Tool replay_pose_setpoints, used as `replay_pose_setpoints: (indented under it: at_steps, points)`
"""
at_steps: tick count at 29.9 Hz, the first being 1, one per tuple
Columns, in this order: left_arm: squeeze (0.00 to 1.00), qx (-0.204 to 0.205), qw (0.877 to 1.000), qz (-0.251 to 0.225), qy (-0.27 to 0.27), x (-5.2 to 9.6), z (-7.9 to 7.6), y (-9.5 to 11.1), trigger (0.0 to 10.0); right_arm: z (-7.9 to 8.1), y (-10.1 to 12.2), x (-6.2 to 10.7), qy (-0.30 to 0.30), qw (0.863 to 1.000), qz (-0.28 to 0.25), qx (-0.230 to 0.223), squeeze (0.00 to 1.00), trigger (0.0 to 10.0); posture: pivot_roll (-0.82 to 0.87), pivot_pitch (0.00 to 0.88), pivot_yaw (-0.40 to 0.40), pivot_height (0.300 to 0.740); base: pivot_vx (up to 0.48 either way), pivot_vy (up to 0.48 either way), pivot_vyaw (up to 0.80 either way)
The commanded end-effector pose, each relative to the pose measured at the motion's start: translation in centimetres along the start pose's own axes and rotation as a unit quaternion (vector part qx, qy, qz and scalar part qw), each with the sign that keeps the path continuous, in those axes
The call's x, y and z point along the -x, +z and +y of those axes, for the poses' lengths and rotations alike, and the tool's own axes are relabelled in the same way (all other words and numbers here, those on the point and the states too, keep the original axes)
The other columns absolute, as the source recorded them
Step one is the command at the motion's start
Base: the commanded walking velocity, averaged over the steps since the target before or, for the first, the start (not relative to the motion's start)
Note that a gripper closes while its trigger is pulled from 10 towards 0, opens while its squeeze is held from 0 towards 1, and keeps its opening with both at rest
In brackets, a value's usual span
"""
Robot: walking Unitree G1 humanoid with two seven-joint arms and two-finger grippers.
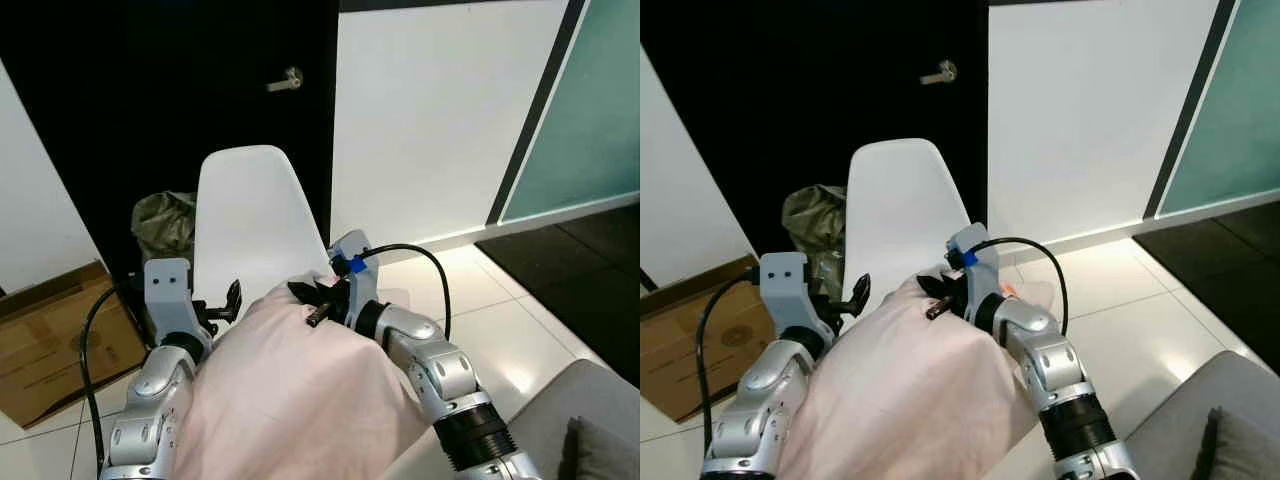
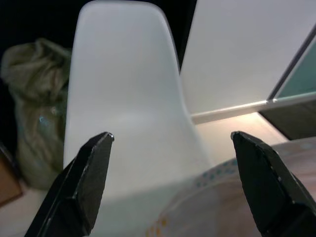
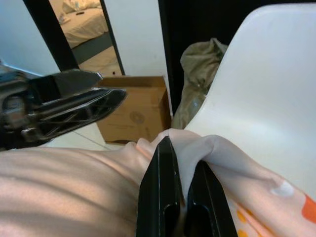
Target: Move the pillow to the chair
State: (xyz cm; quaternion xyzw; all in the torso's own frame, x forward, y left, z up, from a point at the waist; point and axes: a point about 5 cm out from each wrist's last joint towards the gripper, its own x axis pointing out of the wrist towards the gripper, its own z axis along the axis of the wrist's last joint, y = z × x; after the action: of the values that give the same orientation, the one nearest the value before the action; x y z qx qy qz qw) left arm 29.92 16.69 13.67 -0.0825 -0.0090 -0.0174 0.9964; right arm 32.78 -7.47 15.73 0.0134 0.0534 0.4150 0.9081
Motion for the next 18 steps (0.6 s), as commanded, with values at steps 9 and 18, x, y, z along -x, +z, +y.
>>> replay_pose_setpoints:
  at_steps: [9,18]
  points:
    - [0.00,-0.005,1.000,-0.011,0.006,0.09,0.40,0.63,10.0,0.97,3.03,-0.71,0.026,0.997,-0.066,0.025,0.00,10.0,-0.19,0.000,0.007,0.729,0.395,0.000,0.00]
    - [0.00,-0.007,1.000,-0.021,0.009,0.03,0.65,1.22,10.0,0.20,3.70,-0.76,0.004,0.997,-0.075,0.034,0.00,10.0,-0.19,0.000,0.006,0.729,0.399,0.000,0.00]
